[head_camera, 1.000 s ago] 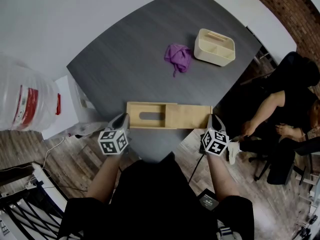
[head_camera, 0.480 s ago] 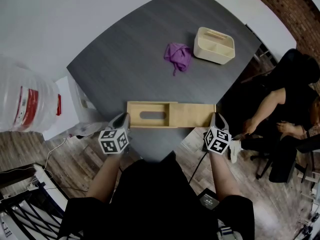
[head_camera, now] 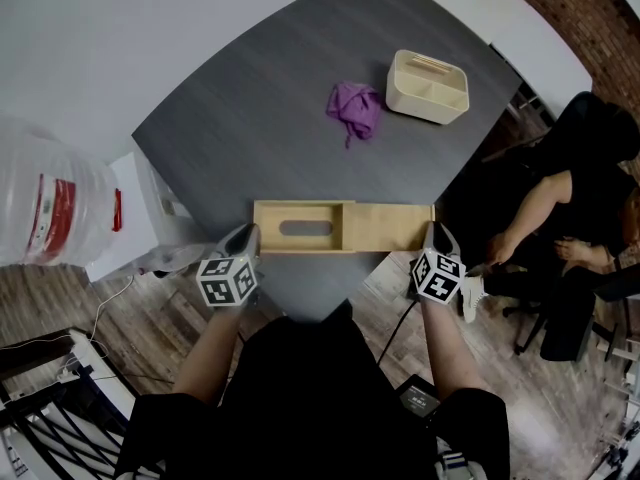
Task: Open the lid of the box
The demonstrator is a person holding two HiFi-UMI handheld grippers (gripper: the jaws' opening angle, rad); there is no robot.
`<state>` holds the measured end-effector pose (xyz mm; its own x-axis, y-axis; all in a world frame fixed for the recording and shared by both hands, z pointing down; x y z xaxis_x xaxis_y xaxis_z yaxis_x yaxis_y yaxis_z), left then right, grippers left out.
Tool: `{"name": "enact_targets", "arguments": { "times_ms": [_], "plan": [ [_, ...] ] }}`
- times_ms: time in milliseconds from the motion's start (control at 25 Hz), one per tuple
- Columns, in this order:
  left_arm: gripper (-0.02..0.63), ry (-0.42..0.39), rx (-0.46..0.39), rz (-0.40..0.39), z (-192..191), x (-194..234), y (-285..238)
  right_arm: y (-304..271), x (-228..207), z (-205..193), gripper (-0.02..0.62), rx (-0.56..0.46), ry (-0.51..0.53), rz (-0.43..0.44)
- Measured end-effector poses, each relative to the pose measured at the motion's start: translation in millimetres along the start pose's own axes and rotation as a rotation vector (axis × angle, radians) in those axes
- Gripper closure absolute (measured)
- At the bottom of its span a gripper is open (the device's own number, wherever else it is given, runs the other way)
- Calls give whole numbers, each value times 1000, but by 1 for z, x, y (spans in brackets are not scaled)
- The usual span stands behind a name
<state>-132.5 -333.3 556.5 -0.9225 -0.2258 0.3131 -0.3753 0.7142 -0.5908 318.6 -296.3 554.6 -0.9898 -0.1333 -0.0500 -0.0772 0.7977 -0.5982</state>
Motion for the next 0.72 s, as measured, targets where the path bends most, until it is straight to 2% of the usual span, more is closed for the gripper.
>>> {"name": "enact_targets", "arguments": {
  "times_ms": [200, 360, 440, 560, 720],
  "plan": [
    [574, -6, -5, -9, -1, 1, -1, 0, 2, 1, 546, -25, 16, 2],
    [569, -19, -7, -31, -2, 1, -5, 5, 8, 7, 440, -67, 37, 19],
    [564, -35, -37, -38, 0, 0, -7, 13, 14, 14, 425, -109, 60, 22],
    [520, -56, -109, -45, 7, -1, 4, 36, 25, 21, 426, -171, 75, 45],
    [530, -81, -217, -105, 16, -4, 34, 77, 41, 22, 436, -257, 63, 100]
  ]
}}
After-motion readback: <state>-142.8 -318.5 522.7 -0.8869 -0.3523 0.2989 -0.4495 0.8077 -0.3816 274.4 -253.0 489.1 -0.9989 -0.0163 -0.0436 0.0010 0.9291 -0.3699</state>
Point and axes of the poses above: the fingertips, and each gripper's own axes: y backward along the fingers, x to its left, z out of its top, the point moved 10 cm from there along y, backward along the fingers, and after that the axes turned 3 degrees about z, right-handed, at the moved point
